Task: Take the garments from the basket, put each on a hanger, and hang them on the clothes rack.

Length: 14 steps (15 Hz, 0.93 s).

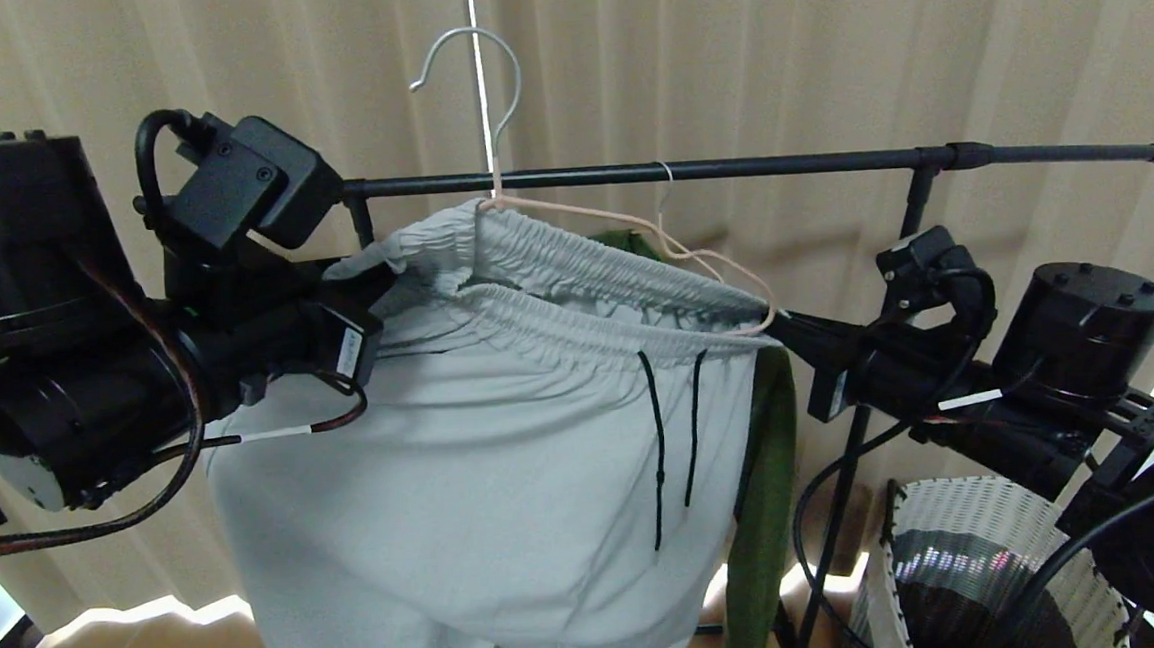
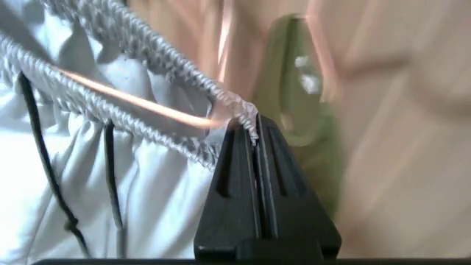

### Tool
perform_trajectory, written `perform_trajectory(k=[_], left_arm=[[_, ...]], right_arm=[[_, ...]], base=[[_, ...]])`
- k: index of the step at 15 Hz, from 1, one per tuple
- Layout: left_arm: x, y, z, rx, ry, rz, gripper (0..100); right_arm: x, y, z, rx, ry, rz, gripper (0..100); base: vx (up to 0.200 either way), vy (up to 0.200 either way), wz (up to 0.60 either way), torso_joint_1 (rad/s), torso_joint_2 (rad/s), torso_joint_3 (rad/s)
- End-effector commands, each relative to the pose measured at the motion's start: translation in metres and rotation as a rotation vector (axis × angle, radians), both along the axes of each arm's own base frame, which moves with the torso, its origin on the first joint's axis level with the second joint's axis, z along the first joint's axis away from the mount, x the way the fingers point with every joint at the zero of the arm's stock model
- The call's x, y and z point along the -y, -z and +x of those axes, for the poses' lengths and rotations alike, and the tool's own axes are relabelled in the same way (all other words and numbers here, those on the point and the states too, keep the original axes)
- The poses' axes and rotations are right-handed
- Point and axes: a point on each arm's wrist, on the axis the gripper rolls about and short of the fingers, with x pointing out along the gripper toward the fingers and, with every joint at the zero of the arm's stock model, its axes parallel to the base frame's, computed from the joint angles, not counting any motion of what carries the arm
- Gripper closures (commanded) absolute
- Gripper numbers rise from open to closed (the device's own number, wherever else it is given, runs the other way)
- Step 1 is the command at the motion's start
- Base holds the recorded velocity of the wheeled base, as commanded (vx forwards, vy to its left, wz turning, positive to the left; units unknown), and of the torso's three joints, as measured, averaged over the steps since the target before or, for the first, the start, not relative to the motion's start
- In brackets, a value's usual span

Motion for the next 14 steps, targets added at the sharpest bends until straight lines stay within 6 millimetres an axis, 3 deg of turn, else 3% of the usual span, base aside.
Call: perform_trajectory(k=[1, 5, 10, 14], left_arm=[[-0.009, 0.011, 0.003, -0.015, -0.035, 0.063, 100], [-0.019, 0.026, 0.004, -0.041, -0.062, 0.160, 100], [-0.018, 0.033, 0.008, -0.067, -0.135, 0.176, 100], [-0.014, 0.038, 0.010, -0.093, -0.184, 0.143, 100]], right_arm=[[0.006, -0.002, 0.002, 0.006, 0.024, 0.001, 100], [0.005, -0.007, -0.004, 0.021, 0.007, 0.007, 100], [-0.032, -0.016, -0.041, 0.016, -0.165, -0.005, 100], [-0.049, -0.013, -0.061, -0.014, -0.253, -0.041, 100]], base=[[0.000, 0.000, 0.00, 0.000, 0.00, 0.000], [0.000, 0.000, 0.00, 0.000, 0.00, 0.000], [0.000, 0.000, 0.00, 0.000, 0.00, 0.000], [0.000, 0.000, 0.00, 0.000, 0.00, 0.000]])
